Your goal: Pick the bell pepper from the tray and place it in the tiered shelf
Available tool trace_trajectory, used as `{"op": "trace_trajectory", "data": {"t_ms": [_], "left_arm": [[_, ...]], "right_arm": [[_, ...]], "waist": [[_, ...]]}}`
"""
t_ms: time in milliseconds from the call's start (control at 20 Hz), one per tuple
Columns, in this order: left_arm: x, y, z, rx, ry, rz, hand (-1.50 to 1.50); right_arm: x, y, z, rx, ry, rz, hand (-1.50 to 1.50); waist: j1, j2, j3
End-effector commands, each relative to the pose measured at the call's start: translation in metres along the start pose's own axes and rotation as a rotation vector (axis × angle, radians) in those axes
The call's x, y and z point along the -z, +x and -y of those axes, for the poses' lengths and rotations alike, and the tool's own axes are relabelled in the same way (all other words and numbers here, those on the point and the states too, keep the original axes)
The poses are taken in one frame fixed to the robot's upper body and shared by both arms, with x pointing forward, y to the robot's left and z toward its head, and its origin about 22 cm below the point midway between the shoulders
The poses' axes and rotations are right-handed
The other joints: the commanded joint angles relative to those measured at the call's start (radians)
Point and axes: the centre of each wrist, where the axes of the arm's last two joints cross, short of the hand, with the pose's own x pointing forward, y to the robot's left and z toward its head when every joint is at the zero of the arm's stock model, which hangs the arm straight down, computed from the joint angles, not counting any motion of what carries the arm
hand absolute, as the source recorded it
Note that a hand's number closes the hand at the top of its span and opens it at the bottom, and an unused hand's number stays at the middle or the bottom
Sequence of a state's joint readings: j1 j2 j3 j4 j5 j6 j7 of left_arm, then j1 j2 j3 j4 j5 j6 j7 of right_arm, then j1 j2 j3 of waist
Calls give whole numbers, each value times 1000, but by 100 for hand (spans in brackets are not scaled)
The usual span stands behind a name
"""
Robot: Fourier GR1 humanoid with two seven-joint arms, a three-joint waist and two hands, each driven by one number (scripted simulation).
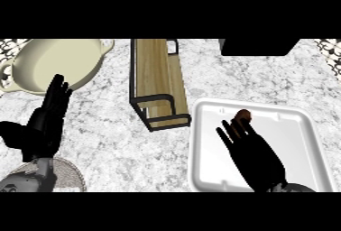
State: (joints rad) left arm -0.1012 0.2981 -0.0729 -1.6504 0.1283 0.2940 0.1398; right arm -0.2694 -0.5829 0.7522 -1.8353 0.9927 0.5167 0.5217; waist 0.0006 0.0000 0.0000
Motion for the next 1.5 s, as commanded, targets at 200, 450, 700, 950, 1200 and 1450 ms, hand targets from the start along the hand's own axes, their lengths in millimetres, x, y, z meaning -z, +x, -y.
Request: {"op": "trace_trajectory", "data": {"t_ms": [200, 450, 700, 950, 1200, 1450], "left_arm": [[-14, -20, -3, 2, -2, -12, 0], [-21, 3, -17, -2, -3, -7, 0], [1, 1, -5, 4, 13, -10, 0], [8, 1, 2, -7, -4, -9, 0], [-9, -6, -8, 13, 7, -5, 0], [4, -1, -4, -15, -16, 19, 0]], "right_arm": [[9, -13, -22, 10, 5, 42, -150], [15, -12, -23, 25, -30, 48, -150], [39, -5, -62, 34, 14, 35, -150], [51, -23, -67, -20, 81, 61, 150], [31, 4, -79, -108, -54, 125, 150], [56, -46, -47, -114, -93, 285, 150]], "waist": [[0, 0, 0], [3, -1, 0], [1, 0, 0], [1, 1, 0], [1, -1, 0], [15, 7, 1]]}}
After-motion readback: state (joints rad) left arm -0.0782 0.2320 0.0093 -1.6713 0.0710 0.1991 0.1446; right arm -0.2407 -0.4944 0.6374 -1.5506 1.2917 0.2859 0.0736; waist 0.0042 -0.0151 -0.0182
